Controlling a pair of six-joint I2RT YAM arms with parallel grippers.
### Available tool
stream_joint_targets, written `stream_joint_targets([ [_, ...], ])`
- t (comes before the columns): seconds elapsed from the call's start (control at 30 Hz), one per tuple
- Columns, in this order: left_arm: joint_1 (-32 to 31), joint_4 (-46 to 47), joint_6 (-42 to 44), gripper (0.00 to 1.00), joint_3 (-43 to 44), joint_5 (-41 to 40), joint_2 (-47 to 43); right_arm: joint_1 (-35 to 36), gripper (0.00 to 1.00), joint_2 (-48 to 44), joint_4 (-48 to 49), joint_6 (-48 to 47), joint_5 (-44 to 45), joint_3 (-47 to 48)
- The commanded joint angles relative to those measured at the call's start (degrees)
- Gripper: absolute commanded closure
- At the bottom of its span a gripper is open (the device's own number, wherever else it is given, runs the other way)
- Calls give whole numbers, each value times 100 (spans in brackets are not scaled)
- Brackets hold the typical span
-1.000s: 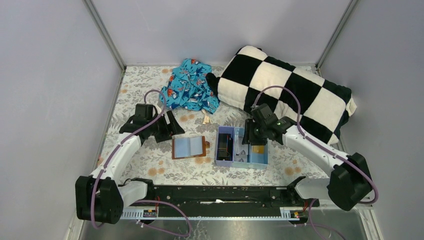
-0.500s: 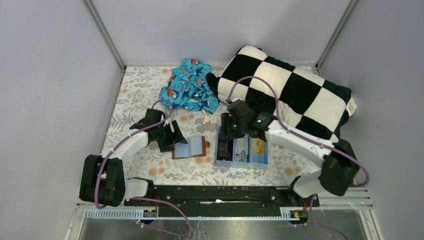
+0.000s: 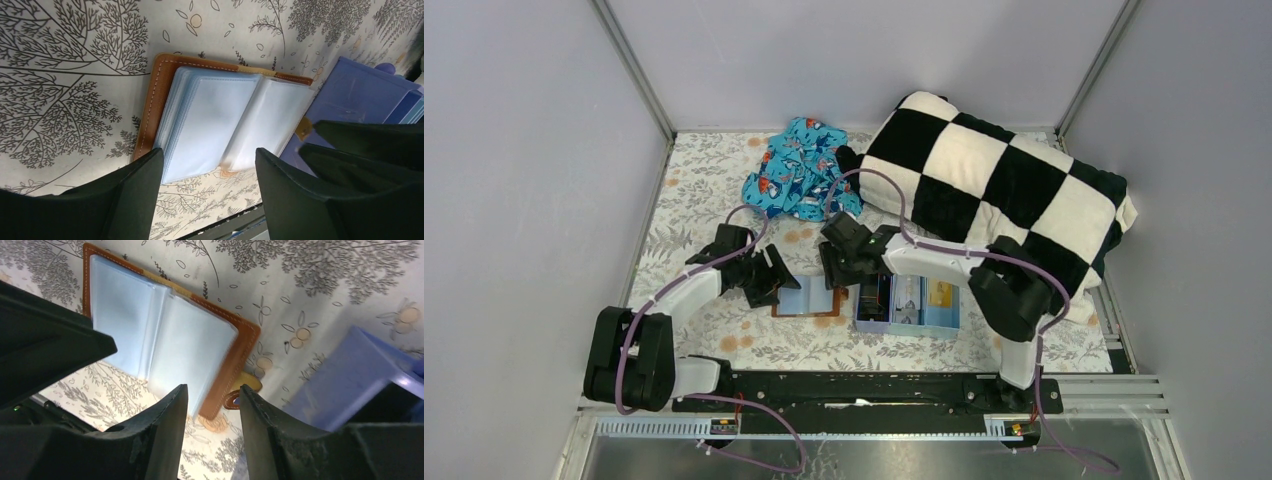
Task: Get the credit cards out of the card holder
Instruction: Remove the credit card from the card holder.
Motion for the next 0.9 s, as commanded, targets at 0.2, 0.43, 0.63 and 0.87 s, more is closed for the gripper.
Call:
stream_joint_targets([
  [0.2, 142, 128, -198, 31, -146, -96, -258, 95, 57, 948, -37, -263, 367, 614],
  [0.43, 483, -269, -240, 38, -44, -394, -744, 117, 82, 1322, 294, -196, -258, 836],
  [0.63, 798, -405, -168, 41, 126, -567, -512, 157, 93, 1883, 448, -195, -568, 1544],
  [0.87, 847, -886, -313, 39, 432, -1054, -817, 140, 100, 2413, 352, -299, -373, 2233],
])
